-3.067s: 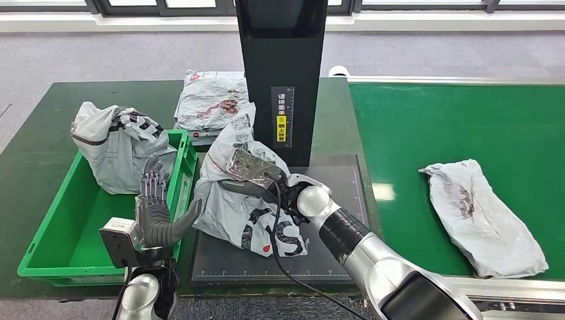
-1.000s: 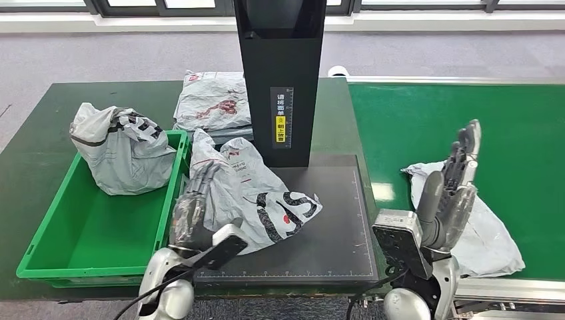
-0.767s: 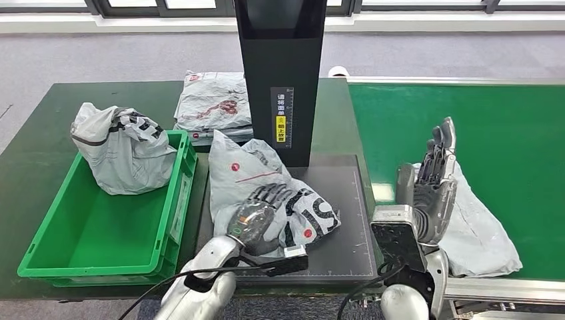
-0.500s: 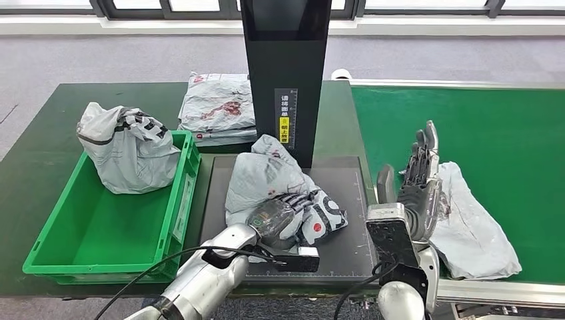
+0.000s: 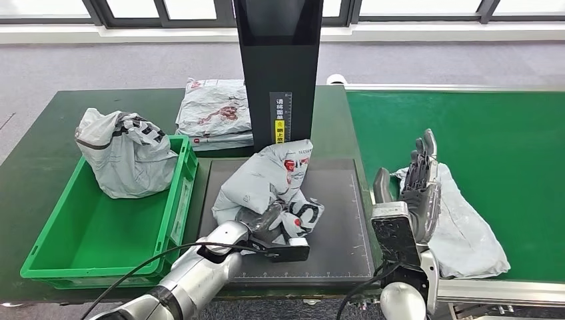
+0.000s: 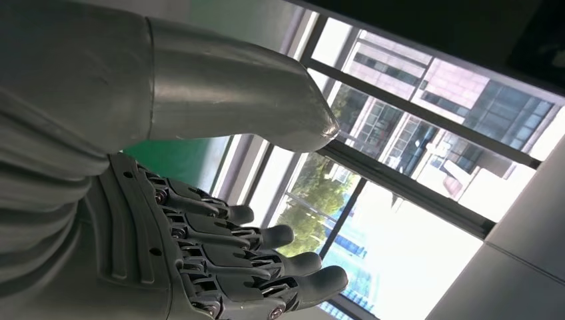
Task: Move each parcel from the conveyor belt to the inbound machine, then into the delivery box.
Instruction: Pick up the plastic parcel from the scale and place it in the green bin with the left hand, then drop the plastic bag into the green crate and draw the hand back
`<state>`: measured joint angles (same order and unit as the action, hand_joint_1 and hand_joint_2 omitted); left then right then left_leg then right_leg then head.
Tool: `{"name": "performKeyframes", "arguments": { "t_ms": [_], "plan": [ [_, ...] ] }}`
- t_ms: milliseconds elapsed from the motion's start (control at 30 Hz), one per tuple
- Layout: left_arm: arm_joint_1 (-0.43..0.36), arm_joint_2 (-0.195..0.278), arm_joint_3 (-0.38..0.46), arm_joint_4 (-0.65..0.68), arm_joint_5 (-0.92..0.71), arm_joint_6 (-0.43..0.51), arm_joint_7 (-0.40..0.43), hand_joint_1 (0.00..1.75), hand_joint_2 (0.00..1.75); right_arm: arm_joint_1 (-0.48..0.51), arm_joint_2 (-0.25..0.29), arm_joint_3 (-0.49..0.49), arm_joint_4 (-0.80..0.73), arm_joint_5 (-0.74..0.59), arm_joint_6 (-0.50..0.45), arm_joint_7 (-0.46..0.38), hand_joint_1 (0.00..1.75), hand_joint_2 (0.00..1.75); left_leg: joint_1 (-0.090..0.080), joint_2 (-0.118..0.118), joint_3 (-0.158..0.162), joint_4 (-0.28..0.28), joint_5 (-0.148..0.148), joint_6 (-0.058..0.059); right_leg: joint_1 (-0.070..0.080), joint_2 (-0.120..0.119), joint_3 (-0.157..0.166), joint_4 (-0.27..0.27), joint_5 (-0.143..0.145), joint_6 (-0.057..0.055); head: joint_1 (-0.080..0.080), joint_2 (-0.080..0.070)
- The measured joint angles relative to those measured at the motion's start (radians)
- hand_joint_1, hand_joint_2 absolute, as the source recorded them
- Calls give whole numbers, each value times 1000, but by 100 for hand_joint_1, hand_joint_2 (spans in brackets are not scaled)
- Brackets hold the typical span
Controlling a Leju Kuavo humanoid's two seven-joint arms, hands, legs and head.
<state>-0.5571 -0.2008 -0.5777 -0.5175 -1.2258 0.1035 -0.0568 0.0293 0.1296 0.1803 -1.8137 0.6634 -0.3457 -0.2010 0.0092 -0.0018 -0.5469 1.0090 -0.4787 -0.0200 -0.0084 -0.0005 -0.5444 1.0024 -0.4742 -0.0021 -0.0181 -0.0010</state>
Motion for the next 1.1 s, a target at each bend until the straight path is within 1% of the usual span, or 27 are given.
{"name": "performKeyframes", "arguments": {
  "t_ms": [100,167,200,300,400,433,500,567,733,833,900,1000,1100],
  "plan": [
    [13,35,20,-37,-21,93,73,175,175,29,1,-16,-16,3,4,0,0,175,0,1,1,-1,0,-1,0,1,-1,1,-1,-2,0,0],
    [46,63,56,-111,-48,149,126,175,175,55,3,-29,-32,3,3,-3,0,175,0,1,2,-1,1,-3,0,2,-5,1,-1,-3,0,0],
    [68,78,83,-163,-64,159,144,175,175,69,4,-37,-41,2,3,-4,0,175,0,2,2,-2,2,-4,0,3,-8,2,0,-4,0,0],
    [122,115,165,-307,-99,139,160,175,175,100,8,-59,-59,-2,5,-10,0,175,0,2,-2,-2,5,-6,1,3,-15,2,2,-5,0,0],
    [157,130,212,-387,-119,145,161,175,175,111,10,-67,-67,-2,6,-14,0,175,0,1,-6,-2,5,-6,1,3,-18,2,2,-5,0,0],
    [168,133,225,-409,-126,168,163,175,175,113,11,-68,-69,-2,3,-15,0,175,0,1,-7,-2,5,-6,1,3,-19,2,2,-5,0,0],
    [195,140,257,-467,-136,248,174,175,175,120,14,-75,-74,-8,-5,-11,0,175,0,2,-9,-2,5,-6,1,4,-21,2,2,-5,0,0],
    [233,152,309,-568,-136,330,183,175,175,133,15,-94,-79,-22,-10,-3,0,175,0,3,-10,-2,4,-6,1,5,-23,2,2,-5,0,0],
    [344,186,487,-869,-106,416,156,175,175,178,26,-187,-95,-62,-10,-4,0,175,1,4,-12,-2,3,-7,1,5,-26,2,1,-6,0,0],
    [403,192,583,-1023,-97,475,121,175,175,204,38,-251,-98,-79,2,-13,0,175,2,4,-13,-2,3,-7,3,5,-27,2,0,-7,0,0],
    [432,188,628,-1111,-112,503,100,175,175,217,47,-283,-98,-82,16,-24,0,175,3,3,-14,-2,3,-7,3,4,-27,2,-1,-7,0,0],
    [459,178,660,-1217,-177,530,91,175,175,230,61,-311,-97,-77,32,-35,0,175,2,2,-14,-2,2,-7,3,4,-27,2,-1,-6,0,0],
    [470,171,667,-1295,-241,566,124,175,175,234,68,-321,-97,-74,38,-37,0,175,2,2,-15,-2,2,-7,3,4,-27,2,0,-6,0,0]
  ]
}}
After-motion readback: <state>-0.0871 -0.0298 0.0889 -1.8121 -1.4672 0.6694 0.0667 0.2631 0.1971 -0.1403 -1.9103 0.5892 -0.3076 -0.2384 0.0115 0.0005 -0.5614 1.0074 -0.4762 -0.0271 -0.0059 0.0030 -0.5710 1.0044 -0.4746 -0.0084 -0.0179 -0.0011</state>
